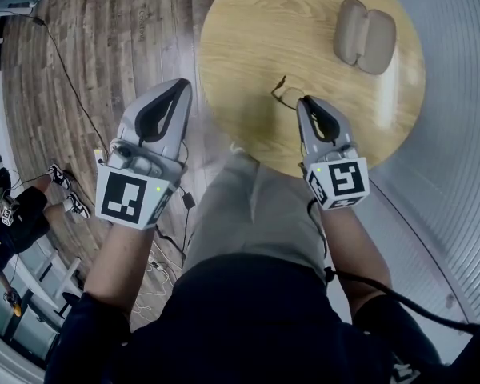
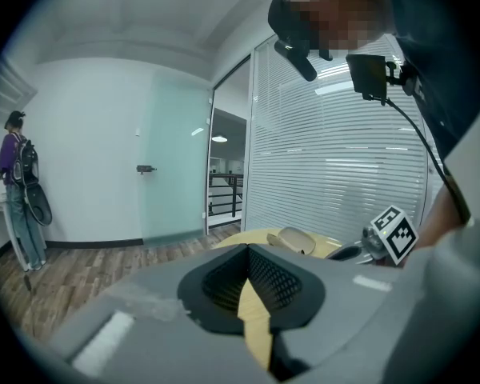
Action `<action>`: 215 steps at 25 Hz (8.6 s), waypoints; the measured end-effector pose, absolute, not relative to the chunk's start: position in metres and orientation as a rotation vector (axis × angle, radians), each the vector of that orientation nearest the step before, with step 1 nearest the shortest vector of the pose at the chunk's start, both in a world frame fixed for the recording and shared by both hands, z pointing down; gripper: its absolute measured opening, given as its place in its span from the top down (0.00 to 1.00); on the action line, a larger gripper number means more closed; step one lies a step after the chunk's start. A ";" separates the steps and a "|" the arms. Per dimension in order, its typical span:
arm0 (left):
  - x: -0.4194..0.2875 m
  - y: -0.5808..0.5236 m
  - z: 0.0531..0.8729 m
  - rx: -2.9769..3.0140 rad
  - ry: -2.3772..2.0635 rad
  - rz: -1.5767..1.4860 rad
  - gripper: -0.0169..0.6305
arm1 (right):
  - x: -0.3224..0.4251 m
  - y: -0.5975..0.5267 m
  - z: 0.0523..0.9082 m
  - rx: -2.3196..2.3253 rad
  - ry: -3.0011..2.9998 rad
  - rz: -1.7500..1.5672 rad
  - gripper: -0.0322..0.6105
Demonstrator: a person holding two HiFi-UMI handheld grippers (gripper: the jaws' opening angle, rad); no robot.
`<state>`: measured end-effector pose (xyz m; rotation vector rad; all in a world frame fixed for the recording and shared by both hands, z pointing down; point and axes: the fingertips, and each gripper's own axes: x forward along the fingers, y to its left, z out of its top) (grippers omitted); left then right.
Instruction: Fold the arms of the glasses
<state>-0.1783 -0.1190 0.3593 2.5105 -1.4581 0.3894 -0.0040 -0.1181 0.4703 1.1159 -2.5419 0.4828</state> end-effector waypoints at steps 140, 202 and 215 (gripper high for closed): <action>-0.209 -0.132 0.294 2.508 -1.640 0.287 0.97 | -0.061 -0.151 0.422 0.923 -2.629 0.452 0.77; -0.136 -0.122 0.306 2.608 -1.521 0.273 0.97 | 0.016 -0.118 0.445 1.074 -2.577 0.515 0.85; -0.136 -0.118 0.320 2.579 -1.520 0.340 0.97 | 0.025 -0.114 0.457 1.088 -2.557 0.531 0.85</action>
